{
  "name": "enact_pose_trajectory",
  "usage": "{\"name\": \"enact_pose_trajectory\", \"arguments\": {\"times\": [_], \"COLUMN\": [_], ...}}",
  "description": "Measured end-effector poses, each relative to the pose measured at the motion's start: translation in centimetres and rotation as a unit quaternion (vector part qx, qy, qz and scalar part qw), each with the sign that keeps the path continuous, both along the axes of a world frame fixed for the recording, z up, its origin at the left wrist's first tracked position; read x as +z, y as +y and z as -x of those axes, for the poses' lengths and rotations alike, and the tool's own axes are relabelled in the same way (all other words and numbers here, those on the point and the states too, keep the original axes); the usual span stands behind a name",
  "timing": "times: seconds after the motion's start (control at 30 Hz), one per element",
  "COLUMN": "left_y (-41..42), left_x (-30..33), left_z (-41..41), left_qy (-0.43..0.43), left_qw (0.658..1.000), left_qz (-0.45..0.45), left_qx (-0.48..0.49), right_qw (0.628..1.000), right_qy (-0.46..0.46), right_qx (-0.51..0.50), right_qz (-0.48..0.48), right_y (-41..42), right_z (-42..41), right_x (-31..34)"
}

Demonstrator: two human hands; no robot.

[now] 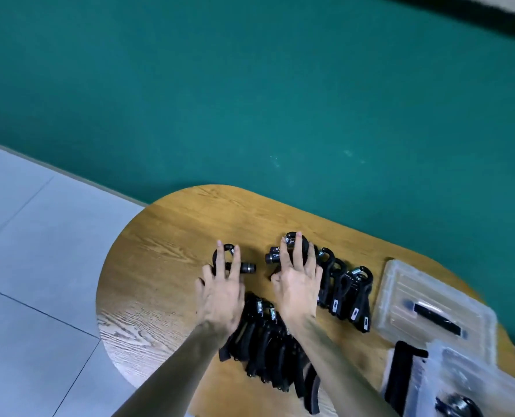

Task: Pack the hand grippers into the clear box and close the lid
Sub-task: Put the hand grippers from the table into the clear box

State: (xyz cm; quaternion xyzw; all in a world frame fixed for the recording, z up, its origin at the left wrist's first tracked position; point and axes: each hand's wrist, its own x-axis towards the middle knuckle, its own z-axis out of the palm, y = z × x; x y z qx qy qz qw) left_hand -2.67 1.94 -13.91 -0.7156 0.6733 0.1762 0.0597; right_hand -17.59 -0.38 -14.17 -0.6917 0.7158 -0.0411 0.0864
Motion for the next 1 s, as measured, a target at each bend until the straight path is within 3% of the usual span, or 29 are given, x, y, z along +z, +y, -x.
{"name": "enact_pose_trajectory", "arguments": {"times": [0.33, 0.6, 1.0], "left_y": [3.8, 8.3, 18.1], "left_x": [5.8, 7.6, 5.4], "left_z": [12.1, 23.7, 39.6], "left_qy": [0.065, 0.091, 0.063], "left_qw": [0.995, 0.988, 0.976], "left_qz": [0.066, 0.094, 0.040], "left_qx": [-0.030, -0.081, -0.205], "right_qw": [0.994, 0.984, 0.960], "right_qy": [0.000, -0.010, -0.031], "right_qx": [-0.079, -0.148, -0.279], "right_qz": [0.080, 0.103, 0.011], "right_y": [6.9, 13.5, 26.6], "right_z": [9.7, 21.1, 37.5], "right_x": [7.4, 9.2, 5.3]}}
